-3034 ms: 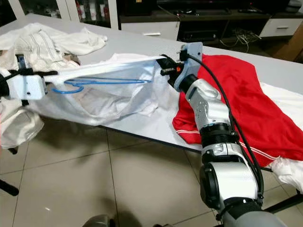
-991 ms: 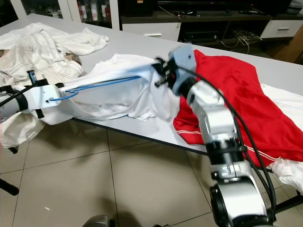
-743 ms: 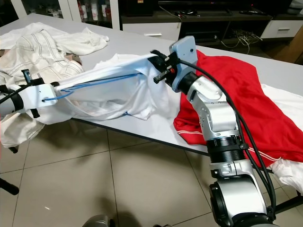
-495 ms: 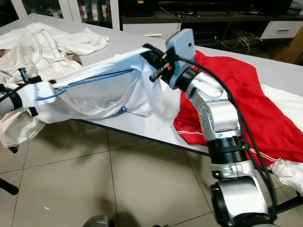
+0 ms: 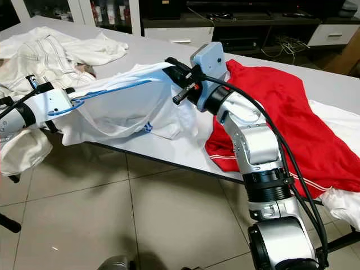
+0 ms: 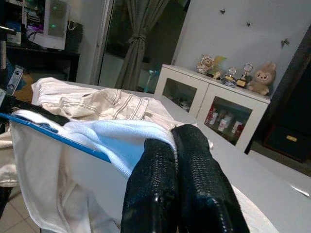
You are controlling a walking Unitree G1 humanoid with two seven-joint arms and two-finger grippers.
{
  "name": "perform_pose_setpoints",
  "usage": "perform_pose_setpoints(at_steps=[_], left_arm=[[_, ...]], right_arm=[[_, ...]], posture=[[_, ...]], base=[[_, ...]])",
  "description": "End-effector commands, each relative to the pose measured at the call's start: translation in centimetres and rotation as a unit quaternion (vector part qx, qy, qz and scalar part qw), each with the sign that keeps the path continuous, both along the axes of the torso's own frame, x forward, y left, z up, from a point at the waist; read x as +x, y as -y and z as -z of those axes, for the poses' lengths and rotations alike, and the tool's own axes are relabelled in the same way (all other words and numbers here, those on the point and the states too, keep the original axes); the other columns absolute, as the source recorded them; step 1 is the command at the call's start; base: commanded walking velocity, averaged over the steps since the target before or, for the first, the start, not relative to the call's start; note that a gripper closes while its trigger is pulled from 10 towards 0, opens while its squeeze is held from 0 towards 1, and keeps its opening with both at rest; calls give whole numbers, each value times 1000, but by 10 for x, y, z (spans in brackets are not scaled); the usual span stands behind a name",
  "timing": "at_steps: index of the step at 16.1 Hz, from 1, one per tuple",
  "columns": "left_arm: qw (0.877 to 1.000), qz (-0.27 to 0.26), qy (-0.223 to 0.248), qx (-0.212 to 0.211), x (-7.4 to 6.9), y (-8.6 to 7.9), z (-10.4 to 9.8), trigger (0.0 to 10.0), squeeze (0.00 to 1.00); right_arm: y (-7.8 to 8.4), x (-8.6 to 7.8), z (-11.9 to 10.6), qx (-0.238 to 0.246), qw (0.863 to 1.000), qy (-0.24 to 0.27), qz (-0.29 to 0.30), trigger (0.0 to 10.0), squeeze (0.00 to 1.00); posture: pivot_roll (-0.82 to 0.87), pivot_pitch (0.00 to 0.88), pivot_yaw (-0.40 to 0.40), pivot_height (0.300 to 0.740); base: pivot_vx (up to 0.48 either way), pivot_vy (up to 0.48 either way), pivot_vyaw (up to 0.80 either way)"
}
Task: Hang hanger
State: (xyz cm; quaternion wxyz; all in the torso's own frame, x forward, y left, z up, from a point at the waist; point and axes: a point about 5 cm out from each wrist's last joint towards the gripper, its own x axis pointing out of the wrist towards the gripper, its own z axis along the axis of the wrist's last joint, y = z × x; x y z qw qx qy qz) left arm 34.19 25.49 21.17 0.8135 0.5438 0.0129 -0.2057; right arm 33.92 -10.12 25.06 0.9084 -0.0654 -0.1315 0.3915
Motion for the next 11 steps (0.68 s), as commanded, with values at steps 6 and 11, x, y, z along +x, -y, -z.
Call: perform_pose_setpoints(at_steps=[6, 11], left_arm=[[999, 23, -34, -22, 3, 24, 14, 0, 0], [999, 15, -45, -17, -1, 17, 18, 0, 0]], right_arm=[[-23, -10, -2, -31, 999, 39, -13, 0, 0], [30, 23, -11, -55, 977, 68, 195, 10000, 0]], posture=[[183, 8, -49, 740], [179, 8, -46, 740]], base=[[0, 0, 0], [0, 0, 0]])
